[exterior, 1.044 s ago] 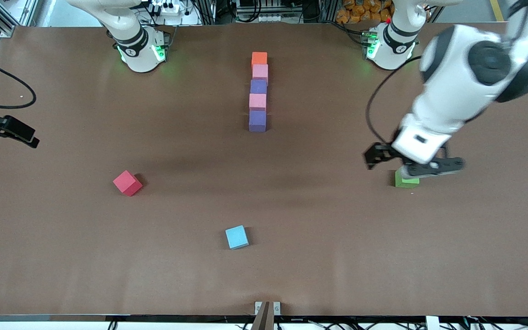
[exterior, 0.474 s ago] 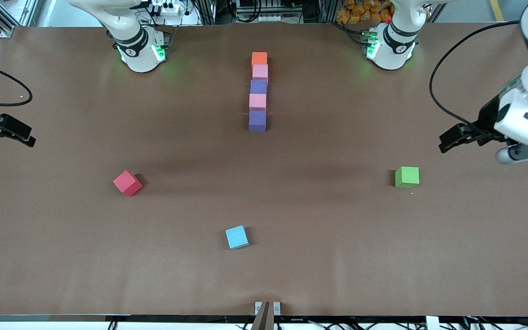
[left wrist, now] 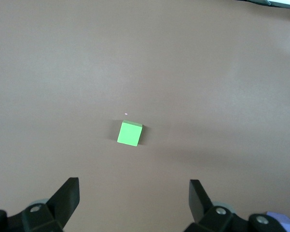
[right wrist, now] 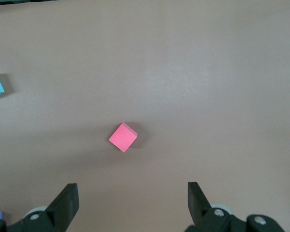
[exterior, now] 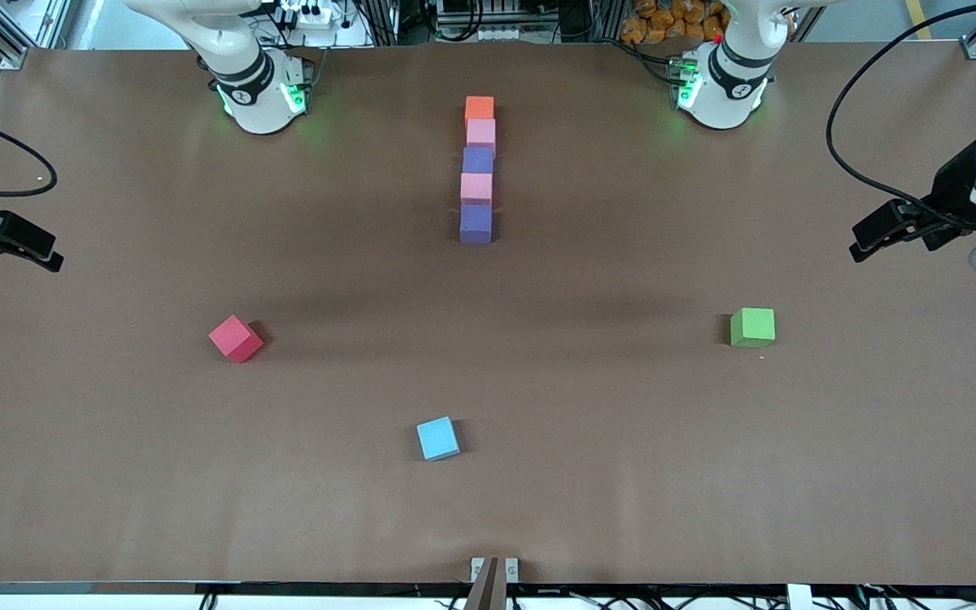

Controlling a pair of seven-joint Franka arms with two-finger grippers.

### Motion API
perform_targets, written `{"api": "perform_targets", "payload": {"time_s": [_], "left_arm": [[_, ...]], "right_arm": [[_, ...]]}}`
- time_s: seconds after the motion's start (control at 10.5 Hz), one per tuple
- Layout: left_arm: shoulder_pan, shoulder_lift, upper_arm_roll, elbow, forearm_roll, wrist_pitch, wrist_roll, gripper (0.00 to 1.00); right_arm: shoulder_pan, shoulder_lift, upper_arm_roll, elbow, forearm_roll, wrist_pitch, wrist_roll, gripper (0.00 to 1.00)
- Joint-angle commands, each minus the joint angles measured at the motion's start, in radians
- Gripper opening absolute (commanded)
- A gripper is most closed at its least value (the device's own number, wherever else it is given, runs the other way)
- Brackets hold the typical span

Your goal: Arrange blocks into number 1

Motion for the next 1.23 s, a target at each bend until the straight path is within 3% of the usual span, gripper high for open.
{"api": "perform_targets", "payload": {"time_s": [0.0, 0.47, 1.14], "left_arm": [[-0.021, -0.026, -0.005, 0.002, 0.020, -0.019, 0.029, 1.00], [-0.021, -0.046, 0.004, 0.004, 0.024, -0.122, 0.131, 1.00], [-0.021, -0.061, 0.006, 0.004, 0.069, -0.122, 0.159, 1.00]], "right_arm": [[-0.018, 0.014, 0.010, 0.032, 0.025, -0.018, -0.018, 1.00], [-0.021, 0.014, 0.009, 0.032, 0.025, -0.018, -0.023, 1.00], [-0.023, 0.014, 0.010, 0.032, 0.025, -0.020, -0.023, 1.00]]}}
